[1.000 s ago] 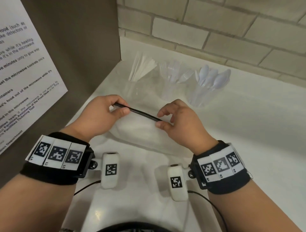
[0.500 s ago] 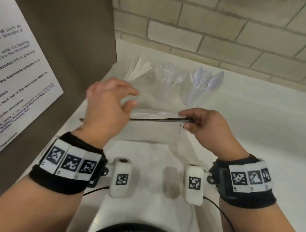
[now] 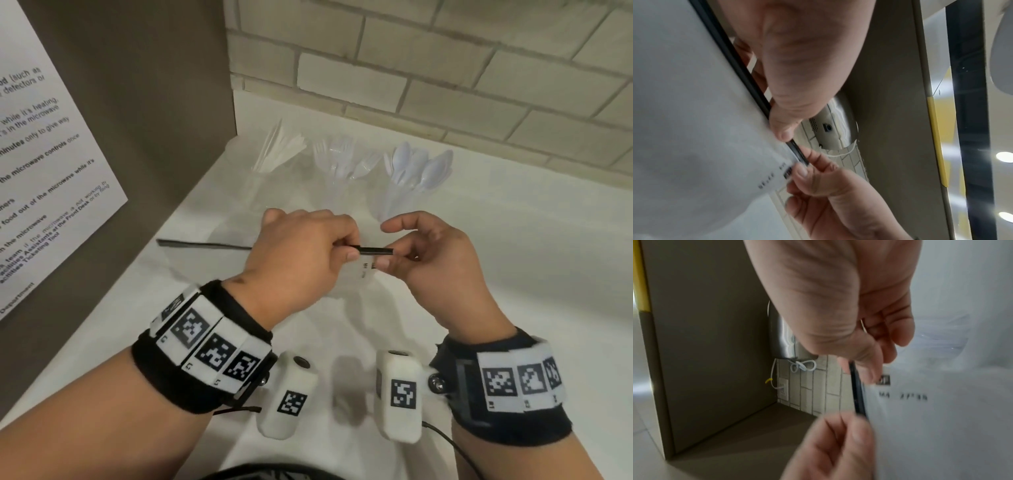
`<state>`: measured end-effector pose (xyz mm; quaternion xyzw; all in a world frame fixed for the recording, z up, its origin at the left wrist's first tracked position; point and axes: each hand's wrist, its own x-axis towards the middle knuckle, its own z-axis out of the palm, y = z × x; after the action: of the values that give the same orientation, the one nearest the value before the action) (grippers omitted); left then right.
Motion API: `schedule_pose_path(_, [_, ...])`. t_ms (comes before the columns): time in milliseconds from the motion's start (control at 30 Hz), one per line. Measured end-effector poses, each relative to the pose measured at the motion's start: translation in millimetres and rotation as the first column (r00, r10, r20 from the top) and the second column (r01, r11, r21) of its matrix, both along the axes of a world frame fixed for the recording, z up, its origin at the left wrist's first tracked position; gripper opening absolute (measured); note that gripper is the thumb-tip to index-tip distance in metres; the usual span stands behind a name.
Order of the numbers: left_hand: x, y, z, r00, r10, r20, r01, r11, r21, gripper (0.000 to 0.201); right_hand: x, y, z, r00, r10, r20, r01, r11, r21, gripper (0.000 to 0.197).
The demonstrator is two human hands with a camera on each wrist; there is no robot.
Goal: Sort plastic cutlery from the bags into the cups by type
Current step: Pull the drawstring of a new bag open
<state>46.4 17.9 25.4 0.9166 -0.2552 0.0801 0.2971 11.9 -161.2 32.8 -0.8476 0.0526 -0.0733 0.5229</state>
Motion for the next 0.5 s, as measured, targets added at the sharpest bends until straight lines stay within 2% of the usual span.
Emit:
schedule_pose_path(100, [3.3, 25.5, 4.4, 0.990, 0.128, 0.061, -0.131, 0.990, 0.047, 0.004, -1.5, -12.8, 2.5, 0.995, -0.075, 0.061, 0.075, 0.997, -0.004, 0.037])
schedule_pose_path(167, [9.0, 47.6, 7.0, 0.960, 0.267, 0.086, -0.274, 0.958, 0.079, 0.007, -2.8, -24.8, 7.3, 0.998, -0.062, 0.018, 0.063, 0.995, -0.081, 0.037])
schedule_pose_path(200, [11.9, 57.4, 7.6, 0.939, 0.334, 0.085, -0.341, 0.936, 0.084, 0.008, -4.2, -29.9, 11.0, 0.997, 0.007, -0.077, -0.022, 0.980, -0.198, 0.036])
schedule_pose_path(233, [14.8, 64.9, 7.8, 0.922, 0.381, 0.063, -0.386, 0.920, 0.076, 0.009, -5.7, -32.2, 15.6, 0.970, 0.097, -0.225, -0.168, 0.932, -0.321, 0.034])
schedule_pose_path(267, [16.9, 69.5, 7.4, 0.915, 0.402, 0.025, -0.403, 0.914, 0.054, 0.009, -7.4, -31.6, 20.7, 0.914, 0.172, -0.367, -0.319, 0.864, -0.390, 0.030])
schedule_pose_path(300, [18.0, 71.5, 5.9, 0.917, 0.398, -0.010, -0.398, 0.917, 0.016, 0.010, -8.0, -28.4, 24.4, 0.870, 0.214, -0.445, -0.407, 0.822, -0.399, 0.028])
schedule_pose_path(333, [17.8, 70.9, 4.3, 0.925, 0.380, -0.024, -0.381, 0.924, -0.033, 0.012, -7.2, -22.6, 26.7, 0.864, 0.243, -0.441, -0.428, 0.816, -0.388, 0.028])
schedule_pose_path(433, [11.9, 60.7, 3.3, 0.935, 0.354, 0.021, -0.344, 0.919, -0.191, 0.015, 6.4, 10.5, 24.1, 0.918, 0.285, -0.277, -0.363, 0.885, -0.293, 0.032])
schedule_pose_path(500, [8.9, 53.2, 0.9, 0.938, 0.345, 0.035, -0.323, 0.906, -0.275, 0.012, 17.6, 34.6, 13.9, 0.914, 0.326, -0.241, -0.390, 0.868, -0.308, 0.027])
